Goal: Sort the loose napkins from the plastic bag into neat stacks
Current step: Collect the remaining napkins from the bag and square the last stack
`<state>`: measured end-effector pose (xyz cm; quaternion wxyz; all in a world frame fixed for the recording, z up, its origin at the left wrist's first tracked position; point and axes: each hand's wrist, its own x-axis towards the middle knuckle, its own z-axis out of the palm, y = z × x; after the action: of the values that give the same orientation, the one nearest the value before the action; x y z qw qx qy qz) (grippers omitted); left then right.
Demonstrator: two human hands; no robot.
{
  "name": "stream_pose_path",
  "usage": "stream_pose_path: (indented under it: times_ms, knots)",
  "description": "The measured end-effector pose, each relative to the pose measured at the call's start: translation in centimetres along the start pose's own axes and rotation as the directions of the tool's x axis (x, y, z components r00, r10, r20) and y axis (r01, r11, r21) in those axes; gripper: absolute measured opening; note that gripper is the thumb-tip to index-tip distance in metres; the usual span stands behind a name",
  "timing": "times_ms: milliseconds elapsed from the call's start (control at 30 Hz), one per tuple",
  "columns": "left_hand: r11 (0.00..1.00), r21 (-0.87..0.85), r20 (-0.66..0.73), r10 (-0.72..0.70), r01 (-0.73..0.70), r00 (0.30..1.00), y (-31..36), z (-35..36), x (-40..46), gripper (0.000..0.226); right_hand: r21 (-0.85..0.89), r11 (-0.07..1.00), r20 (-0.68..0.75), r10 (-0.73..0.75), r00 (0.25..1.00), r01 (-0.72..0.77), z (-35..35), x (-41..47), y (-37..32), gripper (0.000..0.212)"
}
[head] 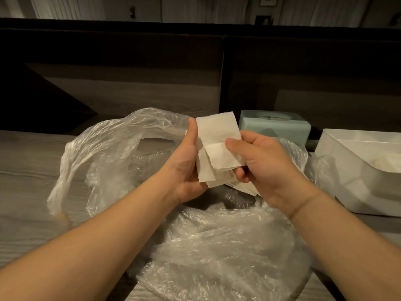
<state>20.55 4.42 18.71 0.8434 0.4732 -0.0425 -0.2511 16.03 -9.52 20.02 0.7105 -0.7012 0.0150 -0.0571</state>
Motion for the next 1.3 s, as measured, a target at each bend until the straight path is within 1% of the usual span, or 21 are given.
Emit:
stream_pose_path:
  times_ms: [100, 200, 267, 300, 367, 467, 500, 567, 633, 700, 733, 833, 900, 933, 1000, 1033, 1100, 1167, 1200, 1267, 1300]
  knots:
    - [0.999, -0.03, 0.015, 0.014, -0.013, 1.0, 0.0, -0.3, 0.3, 0.087, -0.051, 0.999, 0.032, -0.013, 0.999, 0.015, 0.3, 0.0, 0.3, 0.017]
    - [0.997, -0.073, 0.022, 0.012, -0.01, 1.0, 0.0, -0.5, 0.5, 0.097, -0.141, 0.99, -0.027, -0.006, 1.0, 0.002, 0.6, 0.1, 0.8, 0.018]
    - [0.998, -0.068, 0.041, 0.02, -0.017, 0.999, -0.1, -0.5, 0.4, 0.095, -0.172, 0.985, -0.032, -0.016, 0.999, 0.01, 0.7, 0.1, 1.0, 0.018]
    - [0.999, -0.049, 0.047, 0.02, -0.017, 0.999, -0.1, -0.4, 0.3, 0.088, -0.189, 0.982, -0.023, -0.026, 0.999, 0.021, 0.7, 0.1, 1.0, 0.017]
    - [0.999, 0.043, 0.048, 0.013, -0.016, 0.999, -0.2, -0.2, 0.0, 0.064, -0.237, 0.97, -0.002, -0.059, 0.998, 0.057, 0.6, 0.0, 1.2, 0.013]
    - [0.987, 0.161, 0.009, 0.026, -0.027, 1.0, -0.7, 0.1, 0.0, 0.032, -0.381, 0.913, -0.02, -0.162, 0.987, 0.142, 0.6, -0.1, 1.4, 0.008]
    - [0.984, 0.174, -0.012, 0.04, -0.038, 0.999, -0.8, 0.1, 0.0, 0.026, -0.451, 0.876, -0.043, -0.21, 0.977, 0.168, 0.6, 0.0, 1.5, 0.011]
    - [0.987, 0.155, -0.021, 0.055, -0.051, 0.998, -0.7, 0.1, 0.1, 0.028, -0.597, 0.782, -0.088, -0.283, 0.955, 0.176, 0.3, 0.1, 1.7, 0.03]
    - [0.992, 0.112, 0.007, 0.063, -0.063, 0.998, -0.6, 0.0, 0.0, 0.029, -0.649, 0.744, -0.115, -0.3, 0.947, 0.157, 0.2, 0.1, 1.7, 0.044]
    - [0.993, 0.091, 0.038, 0.072, -0.075, 0.997, -0.5, 0.0, 0.0, 0.026, -0.59, 0.796, -0.116, -0.253, 0.96, 0.138, 0.2, 0.1, 1.6, 0.046]
    - [0.993, 0.091, 0.052, 0.076, -0.08, 0.996, -0.5, -0.1, -0.1, 0.024, -0.544, 0.829, -0.105, -0.22, 0.97, 0.13, 0.3, 0.1, 1.6, 0.043]
    - [0.991, 0.105, 0.085, 0.079, -0.088, 0.993, -0.4, -0.1, -0.2, 0.023, -0.443, 0.888, -0.058, -0.169, 0.984, 0.126, 0.2, 0.3, 1.4, 0.019]
    - [0.99, 0.105, 0.112, 0.081, -0.093, 0.99, -0.3, -0.2, -0.3, 0.027, -0.365, 0.924, -0.021, -0.128, 0.992, 0.112, 0.1, 0.2, 1.1, 0.012]
    - [0.991, 0.101, 0.128, 0.075, -0.088, 0.989, -0.1, -0.2, -0.3, 0.031, -0.28, 0.956, 0.006, -0.089, 0.996, 0.087, 0.1, 0.2, 1.0, 0.013]
    - [0.995, 0.072, 0.165, 0.05, -0.063, 0.985, 0.0, -0.5, -0.4, 0.042, -0.039, 0.999, 0.07, -0.009, 0.998, 0.012, 0.0, 0.1, 0.6, 0.016]
    - [0.998, 0.055, 0.201, 0.029, -0.041, 0.979, 0.0, -0.7, -0.5, 0.046, 0.066, 0.998, 0.097, 0.018, 0.995, -0.024, -0.2, 0.1, 0.4, 0.019]
    - [0.998, 0.054, 0.325, -0.036, 0.02, 0.945, -0.1, -1.0, -0.6, 0.06, 0.169, 0.981, 0.134, 0.069, 0.989, -0.091, -0.4, 0.0, 0.1, 0.026]
    - [0.996, 0.073, 0.412, -0.074, 0.048, 0.908, -0.3, -1.2, -0.5, 0.077, 0.161, 0.979, 0.149, 0.105, 0.983, -0.128, -0.5, 0.0, 0.0, 0.03]
    - [0.996, 0.078, 0.409, -0.07, 0.042, 0.91, -0.4, -1.1, -0.4, 0.08, 0.107, 0.986, 0.154, 0.111, 0.982, -0.128, -0.4, -0.1, 0.0, 0.03]
    - [0.997, 0.068, 0.333, -0.046, 0.025, 0.942, -0.3, -0.9, -0.4, 0.076, -0.023, 0.992, 0.156, 0.124, 0.98, -0.121, -0.2, -0.2, 0.2, 0.03]
    - [0.998, 0.058, 0.291, -0.042, 0.026, 0.956, -0.1, -0.7, -0.4, 0.07, -0.072, 0.99, 0.152, 0.129, 0.98, -0.119, -0.2, -0.3, 0.3, 0.029]
